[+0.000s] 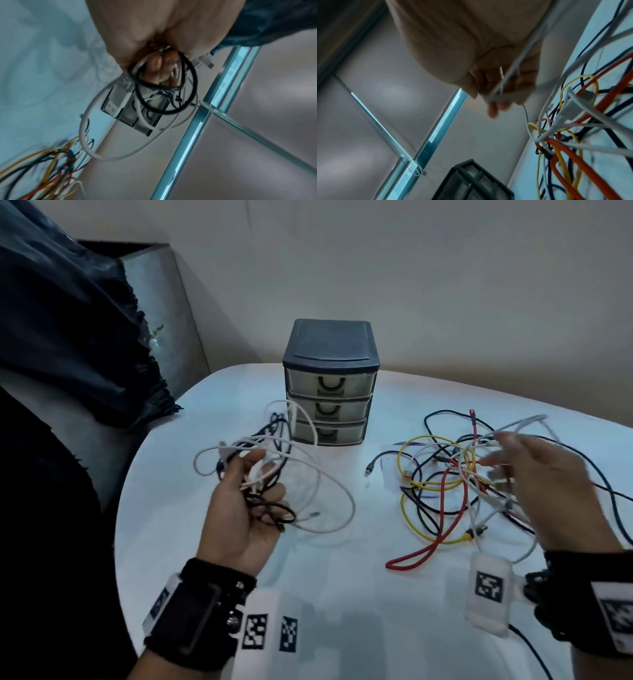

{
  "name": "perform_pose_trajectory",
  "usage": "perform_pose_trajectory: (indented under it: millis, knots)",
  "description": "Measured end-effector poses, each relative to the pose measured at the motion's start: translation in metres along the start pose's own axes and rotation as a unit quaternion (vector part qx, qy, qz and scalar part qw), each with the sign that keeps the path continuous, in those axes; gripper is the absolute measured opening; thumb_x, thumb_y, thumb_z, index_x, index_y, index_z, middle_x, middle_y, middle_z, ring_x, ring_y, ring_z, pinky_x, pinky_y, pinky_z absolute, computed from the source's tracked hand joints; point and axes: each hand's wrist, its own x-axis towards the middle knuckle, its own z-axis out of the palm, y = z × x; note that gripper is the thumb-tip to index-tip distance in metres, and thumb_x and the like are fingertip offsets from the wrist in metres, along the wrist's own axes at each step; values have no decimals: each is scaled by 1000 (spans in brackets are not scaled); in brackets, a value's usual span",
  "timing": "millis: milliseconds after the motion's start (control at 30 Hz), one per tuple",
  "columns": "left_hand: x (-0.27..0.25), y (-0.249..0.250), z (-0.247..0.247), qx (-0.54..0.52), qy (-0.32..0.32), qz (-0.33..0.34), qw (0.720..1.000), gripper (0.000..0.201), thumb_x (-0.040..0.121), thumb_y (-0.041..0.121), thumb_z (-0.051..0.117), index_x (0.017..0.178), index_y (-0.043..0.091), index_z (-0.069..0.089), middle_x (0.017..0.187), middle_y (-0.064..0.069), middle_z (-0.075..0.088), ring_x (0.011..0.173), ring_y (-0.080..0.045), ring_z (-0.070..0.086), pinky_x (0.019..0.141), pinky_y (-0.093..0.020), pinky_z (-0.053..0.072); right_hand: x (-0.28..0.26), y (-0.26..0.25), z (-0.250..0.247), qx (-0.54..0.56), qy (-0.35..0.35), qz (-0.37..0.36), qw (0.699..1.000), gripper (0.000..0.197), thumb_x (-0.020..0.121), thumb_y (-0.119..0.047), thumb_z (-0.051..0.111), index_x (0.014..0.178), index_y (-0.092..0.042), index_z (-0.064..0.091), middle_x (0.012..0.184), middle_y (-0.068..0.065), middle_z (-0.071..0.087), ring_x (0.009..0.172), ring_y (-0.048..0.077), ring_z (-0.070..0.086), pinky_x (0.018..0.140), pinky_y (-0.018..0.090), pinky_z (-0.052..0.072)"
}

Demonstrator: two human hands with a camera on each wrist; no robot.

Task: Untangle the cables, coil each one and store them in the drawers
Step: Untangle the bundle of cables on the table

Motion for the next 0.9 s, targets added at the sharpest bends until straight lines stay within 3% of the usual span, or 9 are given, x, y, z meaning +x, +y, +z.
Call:
perform_pose_trajectory:
  millis: [67, 133, 267, 367, 467, 533, 633, 700, 900]
  knots:
    - [-4, -10, 8, 29, -15, -1, 999, 18, 97, 30, 48, 85, 21, 58, 66, 5, 49, 40, -7, 33, 35, -17, 31, -6, 0, 4, -198, -36, -46, 978, 26, 98, -35, 53, 91, -17, 70, 90, 3, 70, 82, 21, 63, 69, 31, 44]
    - [-6, -15, 10, 51, -26, -10, 998, 12, 92, 26, 52, 92, 18, 60, 71, 2, 54, 43, -9, 35, 41, -20, 35, -17, -4, 6, -335, 17, -90, 938, 28, 93, -44, 56, 91, -21, 70, 98, 1, 70, 94, 27, 63, 78, 37, 48]
    - [-4, -22, 9, 60, -9, -10, 998, 25, 91, 4, 39, 95, 12, 62, 76, -3, 59, 46, -12, 40, 46, -21, 40, -44, -17, 19, -247, 75, -177, 950, 19, 88, -40, 65, 91, -22, 67, 92, -3, 69, 92, 22, 64, 81, 39, 51]
    - [-7, -27, 11, 59, -20, -17, 998, 33, 75, -1, 40, 94, 10, 65, 80, -8, 60, 50, -16, 41, 51, -25, 40, -62, -11, 51, -106, -60, -148, 982, 18, 86, -36, 70, 101, -26, 69, 94, -12, 69, 92, 5, 65, 84, 37, 54]
    - [-13, -29, 12, 60, -51, -29, 997, 37, 68, -1, 40, 91, 9, 67, 79, -9, 58, 51, -17, 40, 54, -27, 39, -79, 3, 83, -60, -231, -75, 968, 43, 88, -44, 65, 128, -34, 57, 115, -18, 64, 111, -6, 58, 94, 32, 52]
    - [-15, -29, 11, 62, -71, -38, 995, 35, 68, 0, 43, 86, 10, 72, 78, -8, 59, 53, -18, 43, 59, -29, 40, -85, 12, 96, -27, -288, -49, 956, 39, 91, -41, 63, 128, -39, 52, 106, -22, 66, 106, -11, 58, 90, 23, 50]
    - [-9, -29, 8, 101, -54, -22, 993, 26, 74, 2, 56, 82, 12, 78, 80, -8, 68, 59, -18, 57, 65, -29, 46, -85, 7, 101, 25, -269, -16, 963, 11, 94, -26, 64, 104, -28, 59, 69, 9, 64, 61, 6, 63, 57, 15, 45]
    - [-1, -30, 4, 124, -29, 4, 992, 21, 73, 5, 61, 87, 11, 76, 86, -8, 73, 69, -20, 67, 68, -28, 54, -75, 5, 99, 63, -233, 12, 970, 2, 95, -18, 63, 95, -19, 61, 64, 28, 50, 51, 19, 53, 45, 17, 42]
    - [7, -29, 5, 141, -51, 40, 988, 32, 80, -9, 56, 102, 10, 69, 108, -9, 74, 95, -24, 72, 80, -31, 60, -39, 10, 80, 133, -47, -21, 990, 6, 91, -9, 68, 86, -13, 66, 56, 6, 53, 49, 15, 55, 56, 31, 53]
